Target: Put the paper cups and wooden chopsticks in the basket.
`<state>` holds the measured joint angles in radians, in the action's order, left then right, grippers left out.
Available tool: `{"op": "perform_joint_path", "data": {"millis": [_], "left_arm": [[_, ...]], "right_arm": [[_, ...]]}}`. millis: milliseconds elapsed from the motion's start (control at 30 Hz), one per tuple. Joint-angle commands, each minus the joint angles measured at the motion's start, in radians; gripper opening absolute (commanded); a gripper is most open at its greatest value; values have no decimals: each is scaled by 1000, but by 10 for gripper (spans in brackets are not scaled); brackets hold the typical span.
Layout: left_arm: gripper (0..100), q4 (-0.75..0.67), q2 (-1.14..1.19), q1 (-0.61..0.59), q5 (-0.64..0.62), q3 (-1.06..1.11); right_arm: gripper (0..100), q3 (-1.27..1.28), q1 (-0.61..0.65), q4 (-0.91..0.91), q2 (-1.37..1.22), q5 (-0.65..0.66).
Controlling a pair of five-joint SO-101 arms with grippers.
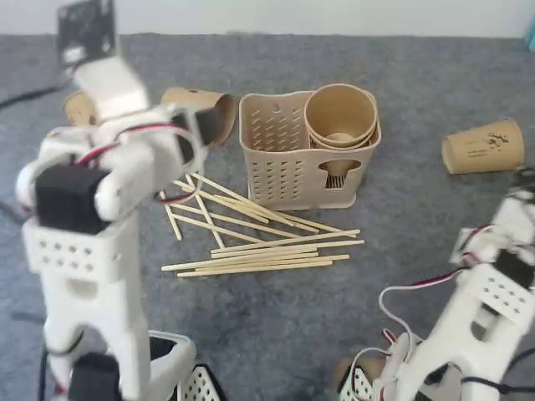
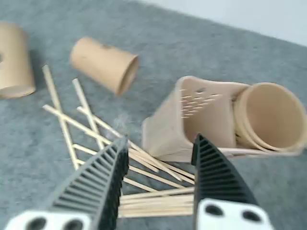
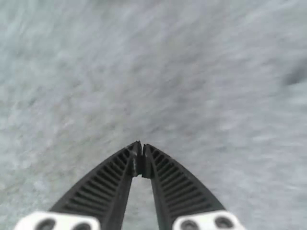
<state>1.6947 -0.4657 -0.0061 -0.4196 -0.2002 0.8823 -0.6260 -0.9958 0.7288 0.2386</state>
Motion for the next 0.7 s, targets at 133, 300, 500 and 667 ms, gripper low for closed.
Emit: {"op": "perform_joint_path", "data": {"millis": [133, 300, 500, 667], "left_arm": [[200, -308, -233, -198, 77, 579], [200, -486, -334, -249, 86, 886], [200, -741, -387, -315, 86, 1187], [199, -990, -391, -356, 87, 1346]], "right_arm": [[9, -560, -108, -219, -213, 106], [13, -994, -108, -360, -619, 135], [58, -1617, -81, -526, -1112, 172], [110, -2113, -1, -627, -1460, 216]]}}
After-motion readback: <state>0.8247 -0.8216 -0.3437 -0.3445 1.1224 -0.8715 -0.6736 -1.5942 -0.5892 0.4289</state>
